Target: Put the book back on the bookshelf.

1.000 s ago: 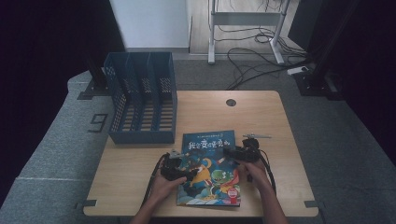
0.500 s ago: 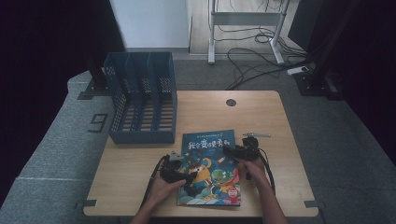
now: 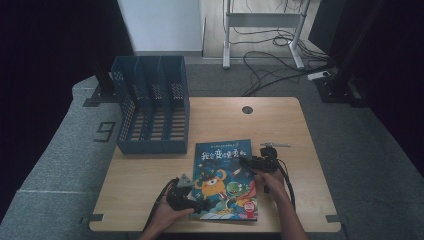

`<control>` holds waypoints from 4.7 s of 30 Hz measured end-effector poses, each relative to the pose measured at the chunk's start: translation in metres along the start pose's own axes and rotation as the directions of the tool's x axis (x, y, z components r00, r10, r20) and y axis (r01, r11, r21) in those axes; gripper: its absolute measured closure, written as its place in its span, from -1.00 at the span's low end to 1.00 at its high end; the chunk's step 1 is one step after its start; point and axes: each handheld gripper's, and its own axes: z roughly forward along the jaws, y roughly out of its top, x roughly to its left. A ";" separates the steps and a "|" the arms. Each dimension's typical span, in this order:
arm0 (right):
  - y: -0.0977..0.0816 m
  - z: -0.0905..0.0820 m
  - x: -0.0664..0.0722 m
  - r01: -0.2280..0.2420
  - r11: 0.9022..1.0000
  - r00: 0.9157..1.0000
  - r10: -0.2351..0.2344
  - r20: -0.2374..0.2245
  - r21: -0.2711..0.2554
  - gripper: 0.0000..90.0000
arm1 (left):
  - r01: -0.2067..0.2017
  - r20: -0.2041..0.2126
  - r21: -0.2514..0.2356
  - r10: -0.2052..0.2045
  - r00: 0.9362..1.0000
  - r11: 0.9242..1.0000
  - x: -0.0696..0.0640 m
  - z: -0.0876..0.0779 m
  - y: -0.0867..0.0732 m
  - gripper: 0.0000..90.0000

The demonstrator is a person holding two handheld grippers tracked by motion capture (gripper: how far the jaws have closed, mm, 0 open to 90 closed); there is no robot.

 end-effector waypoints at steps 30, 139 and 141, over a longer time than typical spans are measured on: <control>0.001 -0.004 -0.002 0.006 1.000 1.000 -0.006 0.012 0.005 0.07 | -0.118 0.006 0.053 0.118 0.993 0.992 -0.028 -0.010 -0.019 -0.89; 0.077 -0.054 0.071 0.246 0.959 0.968 -0.251 -0.019 -0.142 0.57 | -0.086 -0.025 0.091 0.089 0.996 0.992 -0.010 0.012 0.013 -1.00; 0.078 -0.055 0.071 0.254 0.955 0.965 -0.260 -0.018 -0.154 0.57 | -0.083 -0.028 0.097 0.086 0.996 0.992 -0.009 0.013 0.015 -1.00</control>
